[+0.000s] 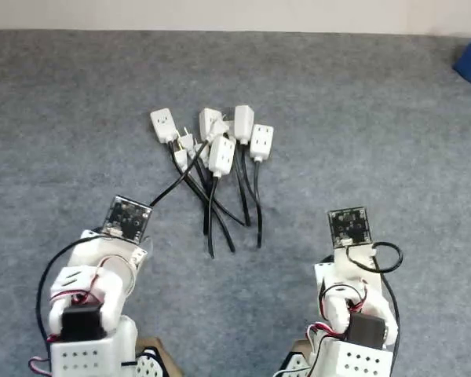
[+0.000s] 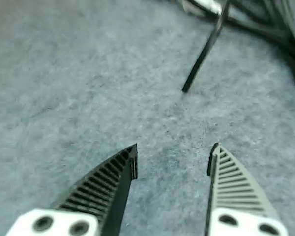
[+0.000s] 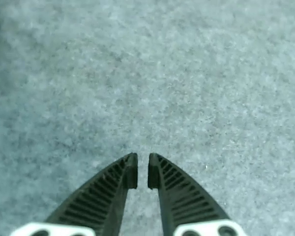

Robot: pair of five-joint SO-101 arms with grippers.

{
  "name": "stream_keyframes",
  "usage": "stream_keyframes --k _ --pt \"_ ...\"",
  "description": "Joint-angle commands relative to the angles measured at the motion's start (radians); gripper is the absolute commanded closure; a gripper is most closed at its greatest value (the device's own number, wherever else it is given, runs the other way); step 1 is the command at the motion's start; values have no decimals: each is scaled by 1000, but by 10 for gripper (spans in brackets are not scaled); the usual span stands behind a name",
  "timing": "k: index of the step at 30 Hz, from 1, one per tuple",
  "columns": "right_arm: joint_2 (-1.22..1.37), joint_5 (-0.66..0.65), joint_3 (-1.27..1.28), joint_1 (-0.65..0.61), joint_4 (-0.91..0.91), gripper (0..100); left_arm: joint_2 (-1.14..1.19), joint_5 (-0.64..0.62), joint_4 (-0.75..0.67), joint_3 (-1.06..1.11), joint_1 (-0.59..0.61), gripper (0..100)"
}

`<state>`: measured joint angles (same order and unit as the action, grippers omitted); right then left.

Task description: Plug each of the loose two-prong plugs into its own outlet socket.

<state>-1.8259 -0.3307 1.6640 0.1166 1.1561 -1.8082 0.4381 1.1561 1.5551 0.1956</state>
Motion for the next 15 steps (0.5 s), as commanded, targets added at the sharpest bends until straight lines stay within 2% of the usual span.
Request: stream_keyframes --k 1,5,8,11,15 --pt "-4 -15 -165 10 35 940 4 -14 164 -280 12 764" --pt "-2 -15 -348 10 99 940 5 -14 198 -424 8 764" --pt "-1 -15 -378 8 117 940 62 -14 199 -483 5 764" --pt "16 -15 -377 -27 116 940 222 -17 199 -549 5 764" --pt "176 -8 -432 -111 107 940 493 -87 207 -730 5 764"
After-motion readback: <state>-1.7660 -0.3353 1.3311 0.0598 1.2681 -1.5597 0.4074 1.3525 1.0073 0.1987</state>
